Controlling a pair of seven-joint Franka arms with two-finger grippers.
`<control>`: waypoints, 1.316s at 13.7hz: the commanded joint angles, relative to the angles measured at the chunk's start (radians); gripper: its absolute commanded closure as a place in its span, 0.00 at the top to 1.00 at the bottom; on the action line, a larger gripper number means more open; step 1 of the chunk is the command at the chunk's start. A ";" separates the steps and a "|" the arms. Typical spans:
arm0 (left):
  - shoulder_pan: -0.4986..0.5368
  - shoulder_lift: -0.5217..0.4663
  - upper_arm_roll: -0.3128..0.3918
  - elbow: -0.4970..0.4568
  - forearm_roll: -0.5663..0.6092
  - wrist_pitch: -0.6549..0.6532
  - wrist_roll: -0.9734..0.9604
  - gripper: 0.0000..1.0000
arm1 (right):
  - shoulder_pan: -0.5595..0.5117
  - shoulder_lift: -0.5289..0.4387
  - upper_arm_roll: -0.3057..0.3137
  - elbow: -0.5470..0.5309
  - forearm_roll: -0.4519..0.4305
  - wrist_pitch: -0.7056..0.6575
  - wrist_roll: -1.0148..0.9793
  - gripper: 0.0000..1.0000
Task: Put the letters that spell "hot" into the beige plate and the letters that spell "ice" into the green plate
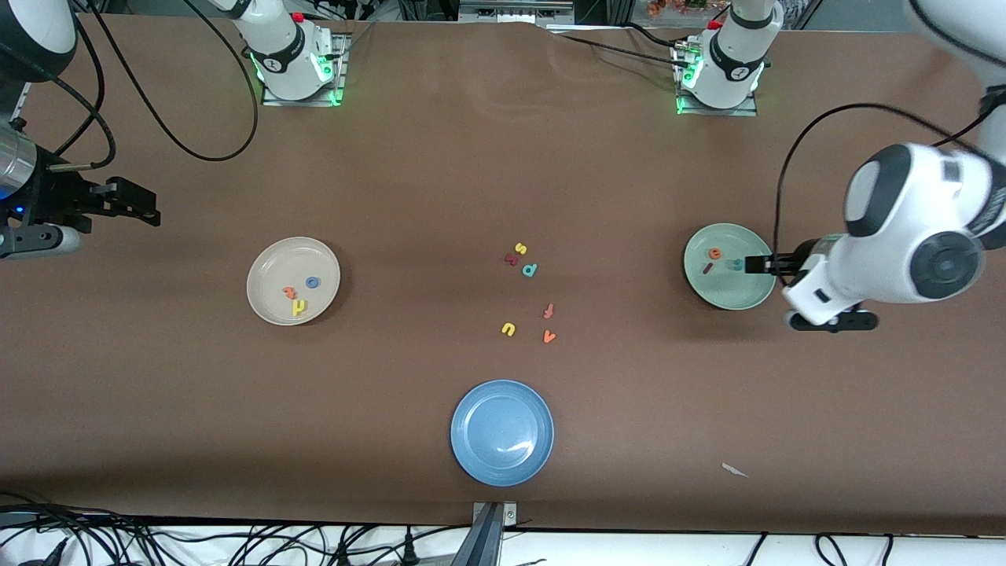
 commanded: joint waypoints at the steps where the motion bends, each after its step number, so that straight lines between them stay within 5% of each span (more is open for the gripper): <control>1: 0.000 0.019 -0.007 0.142 0.017 -0.100 0.008 1.00 | 0.004 0.007 -0.013 0.027 0.002 -0.023 -0.020 1.00; 10: -0.016 0.022 0.013 0.297 0.017 -0.101 0.094 1.00 | 0.004 0.007 -0.013 0.025 0.003 -0.023 -0.020 1.00; 18: -0.245 -0.038 0.375 0.304 -0.164 -0.022 0.166 0.98 | 0.000 0.007 -0.013 0.024 0.002 -0.023 -0.021 1.00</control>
